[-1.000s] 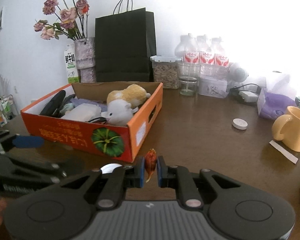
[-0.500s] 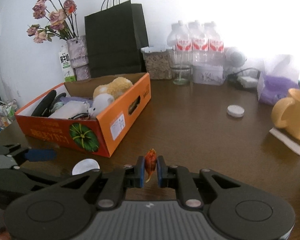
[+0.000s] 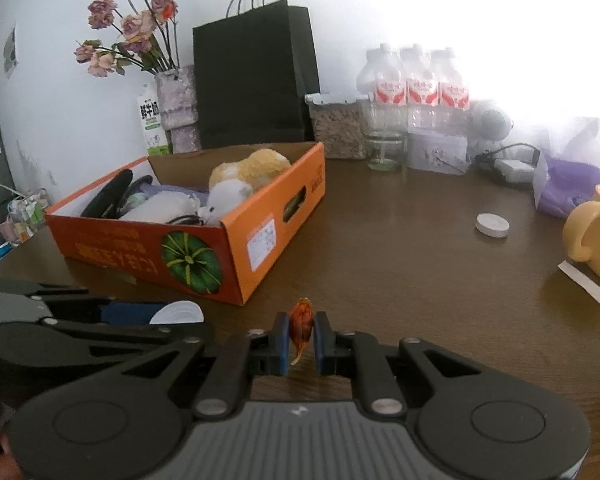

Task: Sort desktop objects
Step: 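Carry the cap and fish item into the box and open both grippers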

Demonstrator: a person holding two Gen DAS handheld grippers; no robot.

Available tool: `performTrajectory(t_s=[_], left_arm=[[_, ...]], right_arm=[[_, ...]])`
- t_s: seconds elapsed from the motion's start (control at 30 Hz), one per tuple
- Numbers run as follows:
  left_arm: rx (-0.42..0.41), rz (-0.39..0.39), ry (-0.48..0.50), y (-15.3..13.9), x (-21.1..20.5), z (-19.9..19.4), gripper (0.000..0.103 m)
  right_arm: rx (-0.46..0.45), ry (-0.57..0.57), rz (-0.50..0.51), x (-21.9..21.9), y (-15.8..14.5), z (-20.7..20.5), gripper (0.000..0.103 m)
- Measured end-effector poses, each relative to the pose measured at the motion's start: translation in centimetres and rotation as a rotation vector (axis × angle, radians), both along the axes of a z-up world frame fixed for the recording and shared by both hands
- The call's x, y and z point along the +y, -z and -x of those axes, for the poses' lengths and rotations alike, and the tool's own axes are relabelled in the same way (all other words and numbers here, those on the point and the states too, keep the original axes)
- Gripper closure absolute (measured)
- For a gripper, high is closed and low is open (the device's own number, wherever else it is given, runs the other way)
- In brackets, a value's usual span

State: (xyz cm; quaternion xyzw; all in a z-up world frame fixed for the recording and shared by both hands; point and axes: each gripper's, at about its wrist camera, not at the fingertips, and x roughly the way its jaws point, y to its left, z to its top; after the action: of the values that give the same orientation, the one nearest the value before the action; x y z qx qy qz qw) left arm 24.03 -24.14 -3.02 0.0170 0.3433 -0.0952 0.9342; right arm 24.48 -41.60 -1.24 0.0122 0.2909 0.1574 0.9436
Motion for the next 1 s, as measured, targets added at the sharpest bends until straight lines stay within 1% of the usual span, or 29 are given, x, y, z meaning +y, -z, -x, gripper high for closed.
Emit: performTrajectory(t_s=[0.1, 0.2, 0.37, 0.47, 0.6, 0.73, 0.87, 1.0], left_arm=[[-0.020, 0.010, 0.008, -0.9, 1.0, 0.6, 0.063], [-0.058, 0.017, 0.021, -2.4, 2.2, 1.5, 0.063], [-0.127, 0.046, 0.019, -5.4, 5.2, 2.3, 0.063], [-0.172, 0.065, 0.005, -7.1, 7.2, 2.0, 0.063], [-0.222, 0.084, -0.025, -8.9, 10.3, 0.4, 0.063], [-0.259, 0.089, -0.055, -9.7, 13.0, -2.5, 0.063], [-0.283, 0.114, -0.079, -9.6, 15.3, -5.9, 0.063], [-0.290, 0.109, -0.077, -8.8, 16.6, -9.3, 0.063]], right_arm=[[0.004, -0.008, -0.002, 0.8, -0.4, 0.3, 0.092], [-0.003, -0.027, -0.008, 2.1, -1.2, 0.5, 0.091], [-0.066, -0.058, -0.017, 4.5, -4.1, 1.0, 0.091], [-0.105, -0.065, -0.013, 6.1, -6.0, 0.6, 0.091], [-0.126, -0.054, -0.013, 8.4, -7.8, -1.5, 0.091], [-0.132, -0.049, -0.013, 11.4, -8.8, -4.4, 0.091], [-0.123, -0.039, -0.019, 14.4, -8.7, -7.4, 0.091], [-0.094, -0.017, -0.016, 16.7, -7.7, -11.0, 0.091]])
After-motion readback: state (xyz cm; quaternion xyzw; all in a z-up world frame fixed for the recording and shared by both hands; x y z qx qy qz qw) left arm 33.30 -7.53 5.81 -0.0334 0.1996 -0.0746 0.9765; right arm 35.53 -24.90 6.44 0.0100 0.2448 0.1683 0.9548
